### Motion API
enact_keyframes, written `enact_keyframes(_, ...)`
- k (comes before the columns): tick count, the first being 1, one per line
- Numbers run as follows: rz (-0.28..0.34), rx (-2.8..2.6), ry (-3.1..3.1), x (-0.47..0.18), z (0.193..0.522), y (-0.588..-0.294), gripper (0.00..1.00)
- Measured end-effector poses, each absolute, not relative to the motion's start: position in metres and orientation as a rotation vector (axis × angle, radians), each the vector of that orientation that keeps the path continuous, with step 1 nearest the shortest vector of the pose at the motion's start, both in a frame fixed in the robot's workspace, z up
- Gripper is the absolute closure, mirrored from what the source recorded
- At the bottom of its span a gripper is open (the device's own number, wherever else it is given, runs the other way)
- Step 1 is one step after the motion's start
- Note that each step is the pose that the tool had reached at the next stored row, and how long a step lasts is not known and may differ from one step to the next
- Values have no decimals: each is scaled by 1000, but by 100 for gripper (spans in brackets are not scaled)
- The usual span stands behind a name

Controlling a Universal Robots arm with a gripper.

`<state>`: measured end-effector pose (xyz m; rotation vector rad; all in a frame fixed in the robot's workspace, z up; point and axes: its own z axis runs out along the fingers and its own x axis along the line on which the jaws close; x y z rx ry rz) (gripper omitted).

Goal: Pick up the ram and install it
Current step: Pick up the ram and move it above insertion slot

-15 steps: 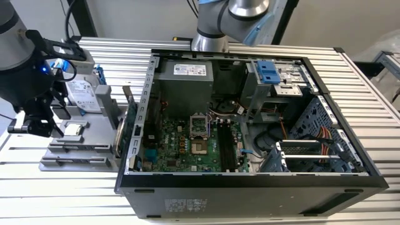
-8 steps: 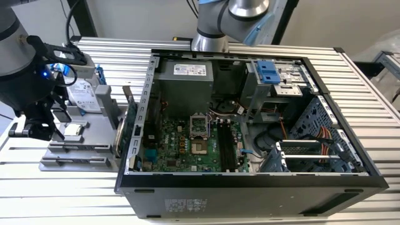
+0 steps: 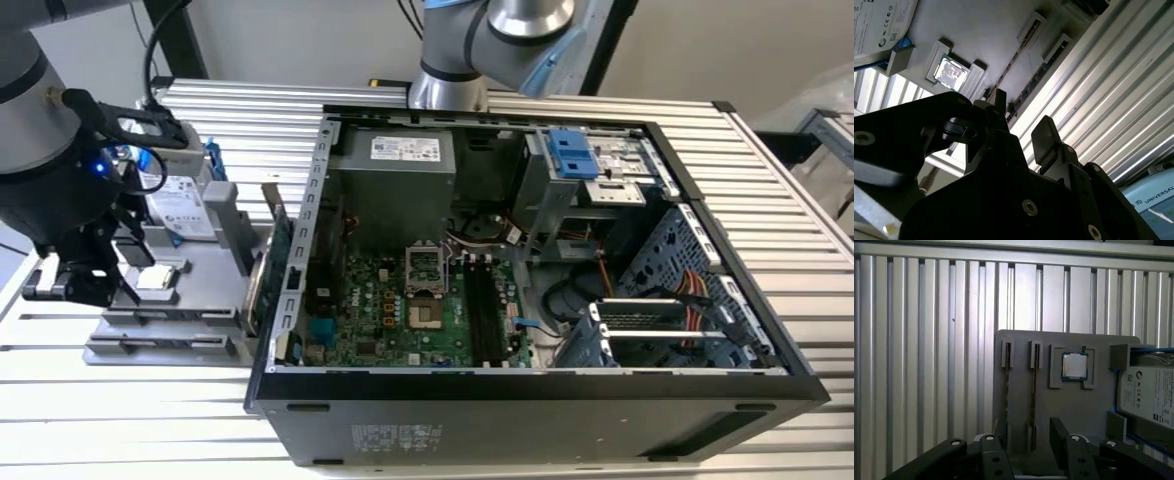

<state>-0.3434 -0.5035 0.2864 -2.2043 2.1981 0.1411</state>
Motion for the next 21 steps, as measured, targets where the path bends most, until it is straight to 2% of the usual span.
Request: enact_keyframes(21, 141, -2199, 2203, -343, 273, -504, 0)
